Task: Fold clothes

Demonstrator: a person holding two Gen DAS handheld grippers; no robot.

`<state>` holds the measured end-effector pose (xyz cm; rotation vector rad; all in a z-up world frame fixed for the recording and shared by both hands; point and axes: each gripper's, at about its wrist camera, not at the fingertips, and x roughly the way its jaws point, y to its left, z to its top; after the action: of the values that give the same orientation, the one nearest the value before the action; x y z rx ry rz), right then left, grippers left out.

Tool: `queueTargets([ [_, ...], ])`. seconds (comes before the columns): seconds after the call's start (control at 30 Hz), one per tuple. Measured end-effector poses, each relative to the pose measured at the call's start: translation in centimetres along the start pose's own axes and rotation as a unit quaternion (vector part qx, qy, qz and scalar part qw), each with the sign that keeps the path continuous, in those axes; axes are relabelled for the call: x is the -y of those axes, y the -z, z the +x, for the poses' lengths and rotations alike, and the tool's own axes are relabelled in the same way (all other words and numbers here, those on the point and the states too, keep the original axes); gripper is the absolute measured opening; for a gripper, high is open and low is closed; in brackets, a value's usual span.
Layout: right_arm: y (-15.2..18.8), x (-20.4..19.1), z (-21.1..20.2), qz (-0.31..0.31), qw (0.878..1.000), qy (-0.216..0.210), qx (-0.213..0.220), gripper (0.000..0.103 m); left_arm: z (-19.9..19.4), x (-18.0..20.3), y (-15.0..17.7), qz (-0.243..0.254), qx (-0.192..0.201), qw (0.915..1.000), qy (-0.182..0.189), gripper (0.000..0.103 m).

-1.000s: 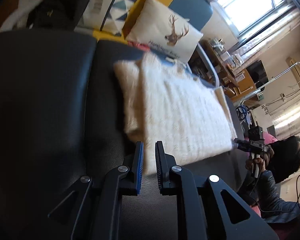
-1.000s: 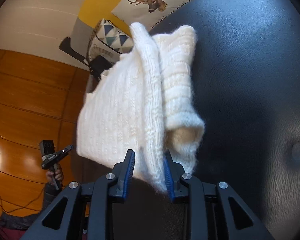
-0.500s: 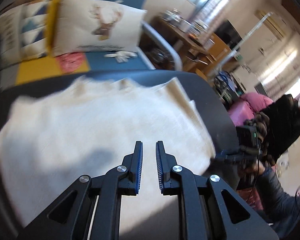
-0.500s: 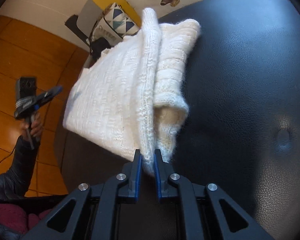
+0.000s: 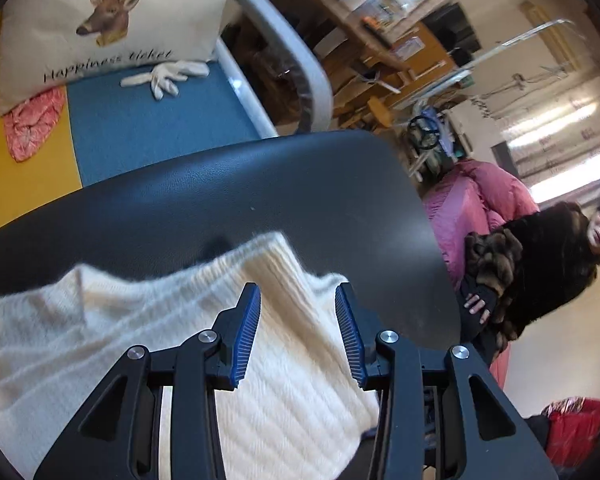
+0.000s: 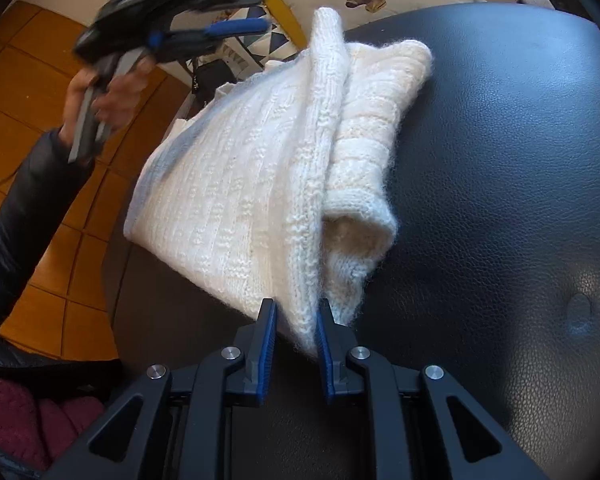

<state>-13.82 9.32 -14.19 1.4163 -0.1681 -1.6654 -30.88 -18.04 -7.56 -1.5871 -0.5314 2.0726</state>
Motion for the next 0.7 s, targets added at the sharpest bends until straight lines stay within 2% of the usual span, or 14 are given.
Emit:
queueTargets([
  [0.07,0.1,0.2,0.0,-0.001,1.0,-0.006,0.001,0.018,0.9,-0.2,-0.9,-0.008,-0.015,0.9997,-0.019,0.042],
  [0.2,0.2,0.2,0.1,-0.011,1.0,-0.01,0.003,0.018,1.9,-0.2,-2.4,-0.012,-0.04,0.9987,-0.03,0.042],
  [0.33,0.2,-0.1,0.2,-0.021,1.0,-0.007,0.0,0.018,3.0,1.0,-3.4,0.012,-0.071,0.9957,-0.059,0.042],
  [0.4,0.1,-0.1,0.3,-0.023,1.0,-0.008,-0.001,0.018,3.7,2.0,-3.7,0.032,-0.085,0.9928,-0.077,0.042],
  [0.5,0.1,0.0,0.3,-0.022,1.0,-0.013,0.0,0.019,5.4,3.3,-3.9,0.073,-0.108,0.9843,-0.119,0.042],
  [0.57,0.1,0.1,0.2,-0.021,1.0,-0.02,0.001,0.024,6.3,3.7,-3.7,0.09,-0.115,0.9783,-0.147,0.042],
  [0.6,0.1,0.0,0.3,-0.02,0.999,-0.025,0.002,0.026,6.3,4.0,-3.4,0.097,-0.112,0.977,-0.153,0.039],
  [0.63,0.1,-0.1,0.1,-0.018,0.999,-0.027,0.002,0.027,6.4,4.2,-3.2,0.105,-0.108,0.9756,-0.159,0.01],
  [0.67,0.1,-0.3,-0.1,-0.023,0.999,-0.026,0.003,0.027,6.2,4.4,-2.8,0.114,-0.103,0.975,-0.16,0.006],
  [0.7,0.1,-0.6,-0.7,-0.039,0.999,-0.033,0.01,0.027,5.7,4.7,-2.4,0.123,-0.094,0.9754,-0.156,0.006],
])
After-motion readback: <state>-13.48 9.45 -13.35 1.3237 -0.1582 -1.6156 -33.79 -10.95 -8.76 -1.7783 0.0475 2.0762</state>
